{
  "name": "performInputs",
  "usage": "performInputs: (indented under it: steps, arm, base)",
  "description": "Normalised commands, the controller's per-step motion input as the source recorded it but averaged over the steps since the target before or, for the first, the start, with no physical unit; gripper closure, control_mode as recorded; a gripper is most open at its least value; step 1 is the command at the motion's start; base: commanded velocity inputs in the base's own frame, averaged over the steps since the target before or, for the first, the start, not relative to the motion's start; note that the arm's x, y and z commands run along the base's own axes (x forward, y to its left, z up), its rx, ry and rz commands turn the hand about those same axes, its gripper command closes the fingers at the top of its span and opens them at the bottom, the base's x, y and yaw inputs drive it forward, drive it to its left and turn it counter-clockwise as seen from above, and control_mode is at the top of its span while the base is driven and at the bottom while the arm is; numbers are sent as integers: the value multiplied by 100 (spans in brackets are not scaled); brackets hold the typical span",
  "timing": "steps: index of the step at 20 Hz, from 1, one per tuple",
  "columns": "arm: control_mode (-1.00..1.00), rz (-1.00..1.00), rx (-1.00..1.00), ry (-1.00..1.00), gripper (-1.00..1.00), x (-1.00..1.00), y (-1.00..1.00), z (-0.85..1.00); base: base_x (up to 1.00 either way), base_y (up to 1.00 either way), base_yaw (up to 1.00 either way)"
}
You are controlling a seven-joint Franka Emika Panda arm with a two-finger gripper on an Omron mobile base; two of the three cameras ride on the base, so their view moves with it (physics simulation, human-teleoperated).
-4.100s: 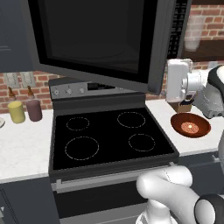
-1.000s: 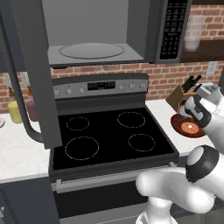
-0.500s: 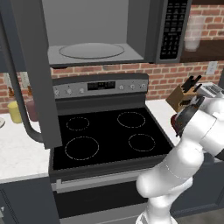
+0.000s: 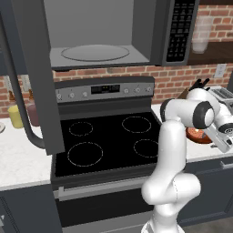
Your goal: Open the microwave, place the bowl with waffle inside the microwave, then close the microwave door and turn it on.
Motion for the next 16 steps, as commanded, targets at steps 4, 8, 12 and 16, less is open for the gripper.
performInputs:
  steps: [4, 8, 12, 16]
  arm:
    - [-100, -1, 10, -4, -100, 54, -7, -30]
    - [-100, 0, 5, -3, -100, 37, -1, -18]
    - [-100, 0, 0, -8, -100, 3, 33, -13]
    - [-100, 0, -2, -10, -100, 0, 72, -13]
  base:
    - [0, 0, 0]
    - [0, 0, 0]
    - [0, 0, 0]
    - [0, 0, 0]
